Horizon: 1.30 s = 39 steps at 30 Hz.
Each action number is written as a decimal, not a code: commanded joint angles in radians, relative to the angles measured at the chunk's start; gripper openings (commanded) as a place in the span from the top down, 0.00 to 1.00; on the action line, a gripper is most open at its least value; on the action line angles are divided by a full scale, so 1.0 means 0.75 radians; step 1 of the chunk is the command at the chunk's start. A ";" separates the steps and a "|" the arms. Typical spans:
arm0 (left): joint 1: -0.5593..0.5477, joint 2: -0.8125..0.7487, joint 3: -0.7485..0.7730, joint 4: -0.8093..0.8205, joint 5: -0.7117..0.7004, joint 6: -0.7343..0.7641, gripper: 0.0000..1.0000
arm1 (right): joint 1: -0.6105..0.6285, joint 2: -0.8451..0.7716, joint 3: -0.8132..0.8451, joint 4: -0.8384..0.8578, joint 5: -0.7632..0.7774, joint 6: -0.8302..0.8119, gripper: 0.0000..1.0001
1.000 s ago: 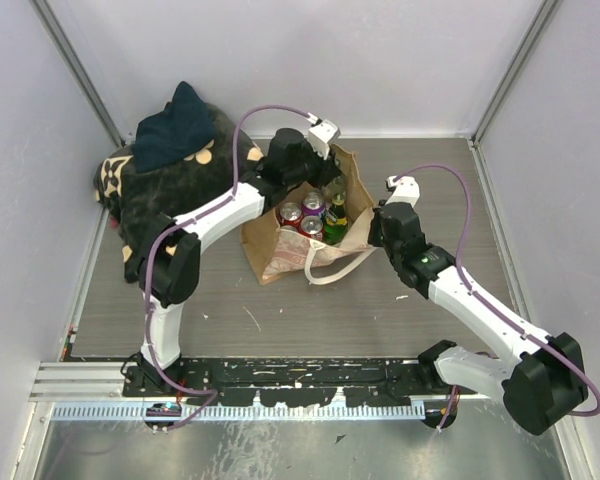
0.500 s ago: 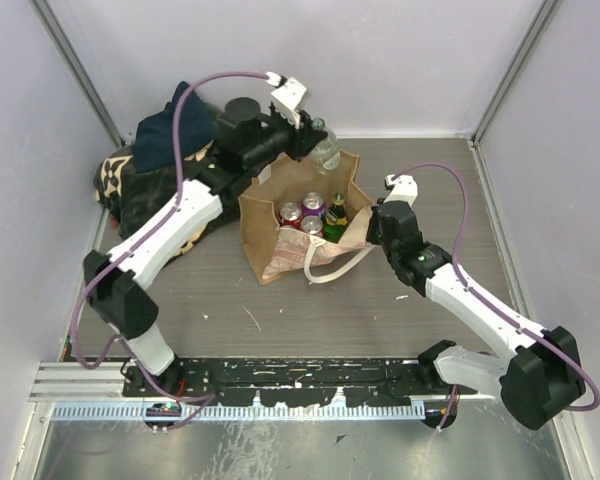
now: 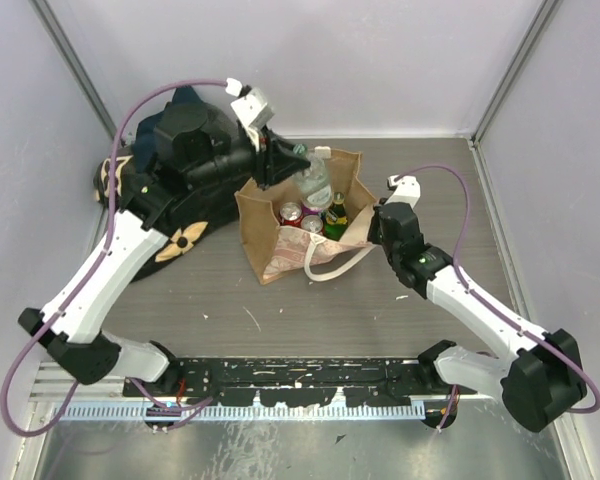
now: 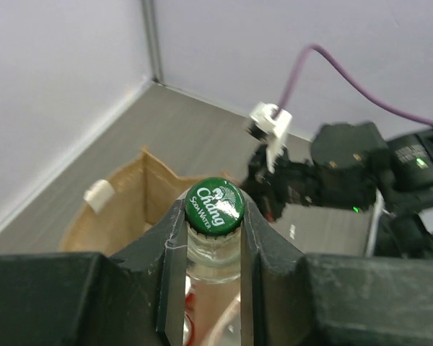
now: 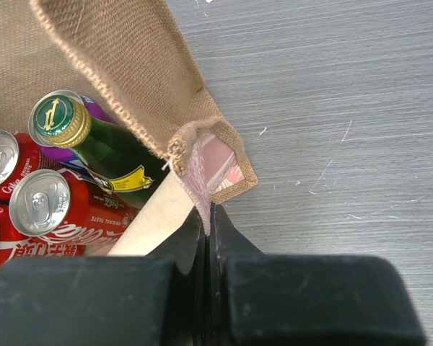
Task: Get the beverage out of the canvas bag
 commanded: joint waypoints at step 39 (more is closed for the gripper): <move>-0.554 0.207 -0.795 0.767 -0.108 0.150 1.00 | -0.005 -0.160 -0.009 -0.035 0.153 -0.040 0.99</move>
